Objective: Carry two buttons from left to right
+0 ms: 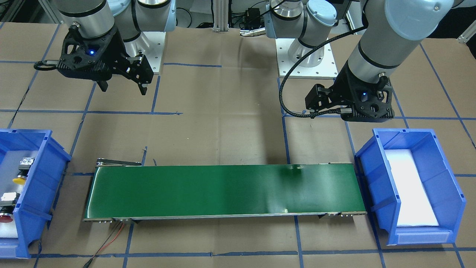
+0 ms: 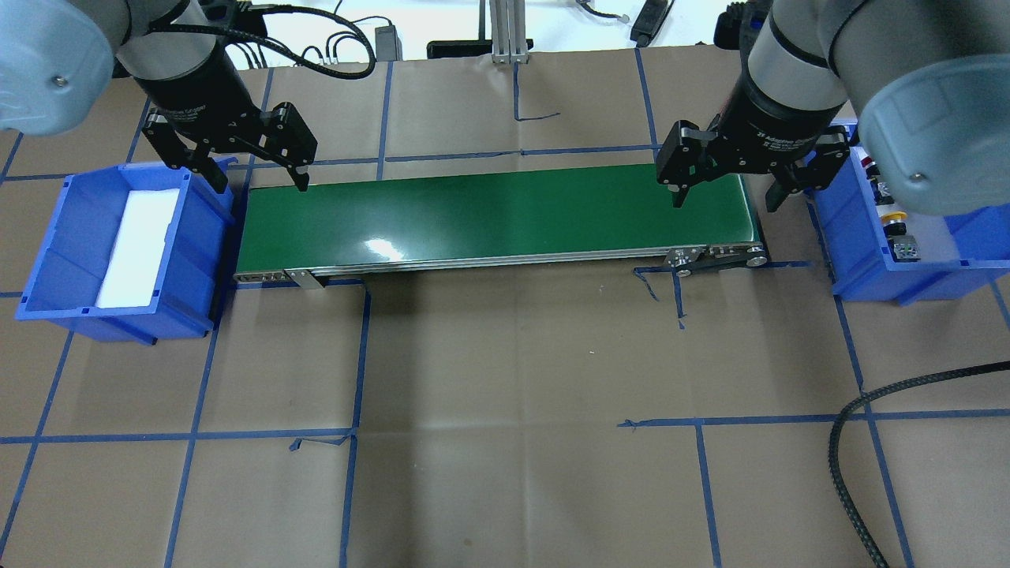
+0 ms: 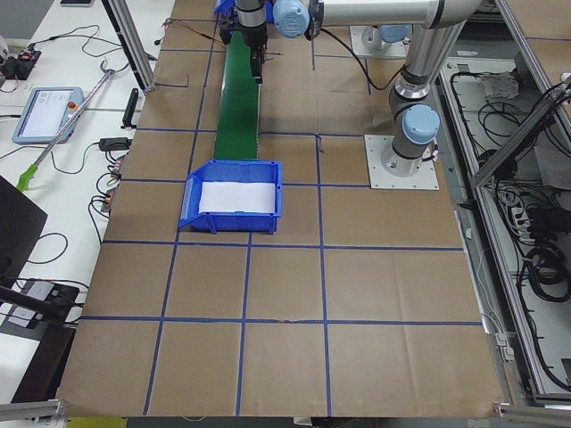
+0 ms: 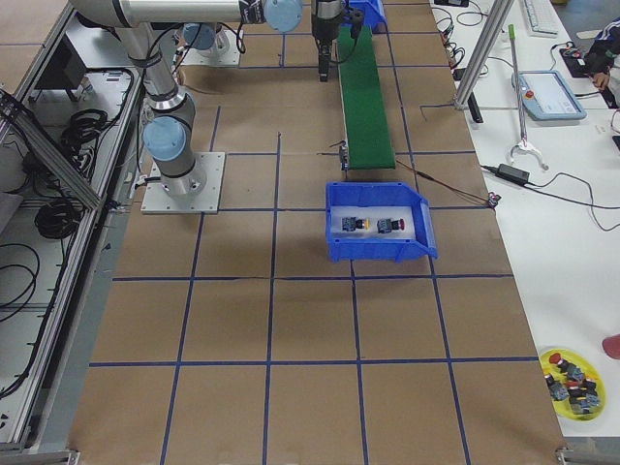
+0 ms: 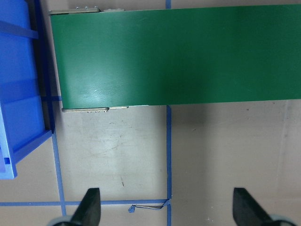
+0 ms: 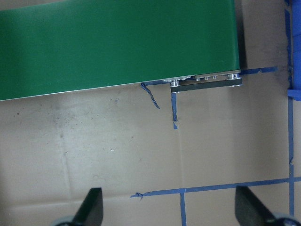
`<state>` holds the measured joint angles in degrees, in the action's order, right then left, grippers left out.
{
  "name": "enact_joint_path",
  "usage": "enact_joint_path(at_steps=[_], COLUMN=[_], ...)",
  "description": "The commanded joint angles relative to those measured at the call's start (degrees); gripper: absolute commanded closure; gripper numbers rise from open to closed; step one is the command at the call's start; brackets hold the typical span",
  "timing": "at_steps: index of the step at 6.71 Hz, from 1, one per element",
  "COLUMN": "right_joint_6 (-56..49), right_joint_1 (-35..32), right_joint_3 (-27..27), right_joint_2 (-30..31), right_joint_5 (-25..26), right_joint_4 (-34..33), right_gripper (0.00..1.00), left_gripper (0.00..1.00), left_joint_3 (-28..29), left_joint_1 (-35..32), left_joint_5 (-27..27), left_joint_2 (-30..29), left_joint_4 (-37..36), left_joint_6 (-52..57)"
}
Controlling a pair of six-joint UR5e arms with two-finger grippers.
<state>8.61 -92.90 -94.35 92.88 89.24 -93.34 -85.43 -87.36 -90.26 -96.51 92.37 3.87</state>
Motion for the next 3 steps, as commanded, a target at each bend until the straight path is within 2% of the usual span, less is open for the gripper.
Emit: enact_joint_path(at_steps=[1, 3], right_joint_6=[0.1, 0.1], right_joint_1=[0.0, 0.0], right_joint_3=[0.1, 0.2], right_joint_2=[0.0, -0.2], right_joint_5=[-0.2, -0.4], right_joint_4=[0.0, 0.0], right_gripper=[0.00, 0.00], left_gripper=[0.00, 0.00], left_joint_3=[0.0, 0.0], left_joint_1=[0.0, 0.0], left_joint_5=[0.0, 0.0], left_joint_2=[0.0, 0.0], left_joint_4=[0.0, 0.0], left_joint_6=[0.0, 0.0])
